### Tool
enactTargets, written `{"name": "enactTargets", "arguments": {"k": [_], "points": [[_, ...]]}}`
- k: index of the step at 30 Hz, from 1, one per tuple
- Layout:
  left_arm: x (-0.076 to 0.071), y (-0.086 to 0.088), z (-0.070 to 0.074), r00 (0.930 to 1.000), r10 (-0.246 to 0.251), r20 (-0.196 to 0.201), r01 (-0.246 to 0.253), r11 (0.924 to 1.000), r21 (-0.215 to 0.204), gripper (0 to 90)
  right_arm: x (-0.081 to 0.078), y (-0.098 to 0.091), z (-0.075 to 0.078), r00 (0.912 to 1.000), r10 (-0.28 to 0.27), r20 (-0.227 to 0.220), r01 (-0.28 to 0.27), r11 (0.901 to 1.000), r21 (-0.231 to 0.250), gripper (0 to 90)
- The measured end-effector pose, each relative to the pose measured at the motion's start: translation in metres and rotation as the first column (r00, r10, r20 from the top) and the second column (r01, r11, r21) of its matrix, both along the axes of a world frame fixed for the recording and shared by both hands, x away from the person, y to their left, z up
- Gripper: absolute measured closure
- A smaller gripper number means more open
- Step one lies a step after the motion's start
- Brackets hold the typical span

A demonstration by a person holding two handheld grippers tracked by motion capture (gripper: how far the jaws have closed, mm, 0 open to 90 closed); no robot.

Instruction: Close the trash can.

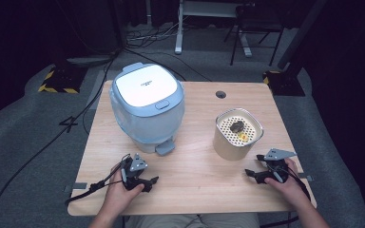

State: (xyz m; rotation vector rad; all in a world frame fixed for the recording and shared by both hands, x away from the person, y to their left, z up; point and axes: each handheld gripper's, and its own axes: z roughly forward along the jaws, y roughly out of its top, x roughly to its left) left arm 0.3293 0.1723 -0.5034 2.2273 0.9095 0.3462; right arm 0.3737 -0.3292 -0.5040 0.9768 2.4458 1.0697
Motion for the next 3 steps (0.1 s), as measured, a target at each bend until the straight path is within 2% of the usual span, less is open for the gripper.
{"name": "enactTargets", "arguments": {"k": [3], "points": [[0.0002,0.0001,0.0000,1.0000,-0.002,0.000,0.002,1.0000,0.000,18.0,0.0000,0.0000,0.0000,1.0000,0.000,0.000,0.000,1.0000,0.000,15.3]]}}
